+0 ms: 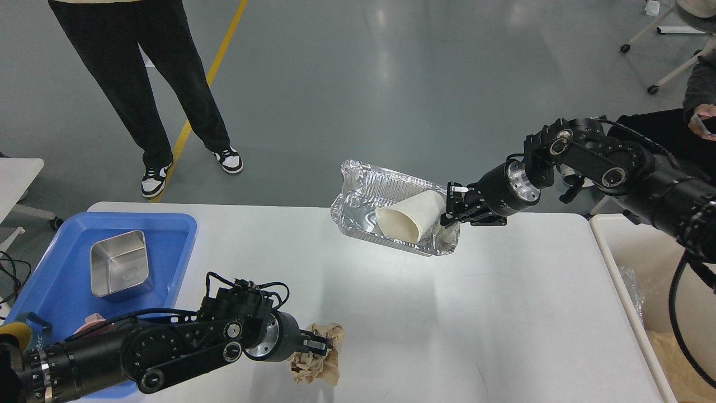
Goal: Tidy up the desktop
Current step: 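Lift the crumpled paper with the left gripper over the foil tray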
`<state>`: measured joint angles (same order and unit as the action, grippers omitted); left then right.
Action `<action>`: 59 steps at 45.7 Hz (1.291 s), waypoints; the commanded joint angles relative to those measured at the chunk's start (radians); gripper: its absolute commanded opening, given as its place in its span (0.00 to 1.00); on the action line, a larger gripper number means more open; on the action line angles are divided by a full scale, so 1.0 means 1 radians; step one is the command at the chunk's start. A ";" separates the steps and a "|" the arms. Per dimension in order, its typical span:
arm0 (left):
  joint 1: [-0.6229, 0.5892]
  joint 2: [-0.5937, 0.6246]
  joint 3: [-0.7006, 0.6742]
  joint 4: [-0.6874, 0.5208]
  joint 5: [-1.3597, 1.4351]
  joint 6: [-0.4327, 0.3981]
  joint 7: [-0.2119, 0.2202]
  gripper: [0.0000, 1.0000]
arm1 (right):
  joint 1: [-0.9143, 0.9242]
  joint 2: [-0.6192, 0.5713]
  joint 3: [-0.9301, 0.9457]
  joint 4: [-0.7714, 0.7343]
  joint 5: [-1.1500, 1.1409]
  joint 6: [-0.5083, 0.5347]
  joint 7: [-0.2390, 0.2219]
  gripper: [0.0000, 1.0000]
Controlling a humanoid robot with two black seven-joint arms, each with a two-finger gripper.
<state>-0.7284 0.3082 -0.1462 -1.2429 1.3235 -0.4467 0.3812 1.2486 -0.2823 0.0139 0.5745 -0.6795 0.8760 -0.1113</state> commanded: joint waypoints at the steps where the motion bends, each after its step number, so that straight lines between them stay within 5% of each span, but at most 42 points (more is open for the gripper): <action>1: -0.031 0.074 -0.096 -0.116 -0.012 -0.105 0.033 0.00 | 0.000 0.000 0.000 0.001 0.000 0.001 -0.001 0.00; 10: -0.112 0.310 -0.447 -0.400 -0.147 -0.513 0.153 0.00 | 0.002 0.006 0.000 0.002 0.000 0.001 -0.001 0.00; 16: -0.259 0.491 -0.601 -0.449 -0.351 -0.513 0.182 0.00 | 0.003 0.011 0.000 0.002 0.000 0.000 -0.002 0.00; 23: -0.505 0.702 -0.598 -0.435 -0.599 -0.513 0.177 0.00 | 0.008 0.011 -0.002 0.001 0.000 0.001 -0.002 0.00; 29: -0.586 0.790 -0.593 -0.417 -0.684 -0.513 0.177 0.00 | 0.011 0.011 -0.002 0.001 -0.002 0.001 -0.002 0.00; 46: -0.644 0.766 -0.593 -0.394 -0.688 -0.513 0.179 0.00 | 0.017 0.015 -0.003 0.001 -0.002 0.001 -0.005 0.00; 59: -0.867 0.378 -0.452 -0.055 -0.609 -0.513 0.193 0.00 | 0.020 0.015 -0.002 0.002 -0.002 0.001 -0.005 0.00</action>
<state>-1.5007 0.8409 -0.6889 -1.4707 0.6802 -0.9601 0.5705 1.2690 -0.2670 0.0120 0.5767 -0.6812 0.8774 -0.1167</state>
